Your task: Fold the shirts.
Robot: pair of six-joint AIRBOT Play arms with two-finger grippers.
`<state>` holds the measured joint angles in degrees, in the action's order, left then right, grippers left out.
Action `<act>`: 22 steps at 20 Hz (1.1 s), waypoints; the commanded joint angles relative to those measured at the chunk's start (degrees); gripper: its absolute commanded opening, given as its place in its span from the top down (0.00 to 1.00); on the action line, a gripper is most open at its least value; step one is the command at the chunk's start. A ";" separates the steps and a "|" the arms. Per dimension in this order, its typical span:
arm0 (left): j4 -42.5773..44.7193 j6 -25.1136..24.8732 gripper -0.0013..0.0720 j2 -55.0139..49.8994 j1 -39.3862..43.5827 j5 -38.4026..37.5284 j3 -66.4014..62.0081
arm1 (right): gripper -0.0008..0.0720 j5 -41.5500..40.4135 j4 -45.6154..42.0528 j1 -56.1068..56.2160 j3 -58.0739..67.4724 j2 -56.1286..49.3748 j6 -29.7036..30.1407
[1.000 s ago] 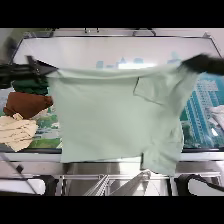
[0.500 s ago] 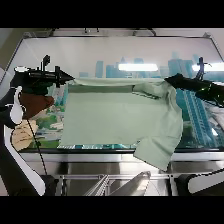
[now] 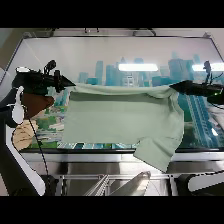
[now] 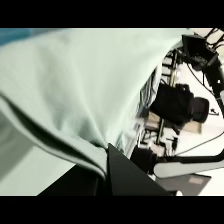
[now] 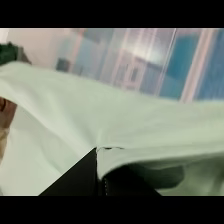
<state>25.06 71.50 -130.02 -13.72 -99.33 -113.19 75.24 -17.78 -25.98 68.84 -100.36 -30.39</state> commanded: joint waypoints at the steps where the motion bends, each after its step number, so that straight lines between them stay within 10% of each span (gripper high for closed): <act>1: 5.31 0.94 0.97 1.22 0.00 -2.05 5.16 | 0.96 3.21 -8.46 -0.48 -2.16 0.17 -2.93; 8: 10.40 -0.26 0.96 6.03 -0.85 3.23 13.53 | 0.91 -4.00 -14.82 -0.31 -4.39 0.24 -6.64; 9: 10.23 -0.17 0.84 6.05 -0.83 2.99 13.51 | 0.71 -4.28 -14.84 -0.39 -4.37 0.24 -8.20; 10: 9.40 0.26 0.53 6.03 -0.83 2.21 13.20 | 0.70 -3.91 -15.63 -0.59 -4.31 0.42 -9.66; 13: 9.44 3.76 0.02 6.05 -1.70 -2.54 9.31 | 0.62 -2.51 -23.19 -1.90 -4.15 3.67 -15.67; 22: 17.22 -0.07 0.02 26.18 -9.31 -5.99 31.19 | 0.67 0.35 -34.51 -6.43 -12.37 29.66 -24.11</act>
<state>36.82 74.61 -112.14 -20.10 -105.01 -92.86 74.83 -49.12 -31.48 60.69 -79.53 -51.57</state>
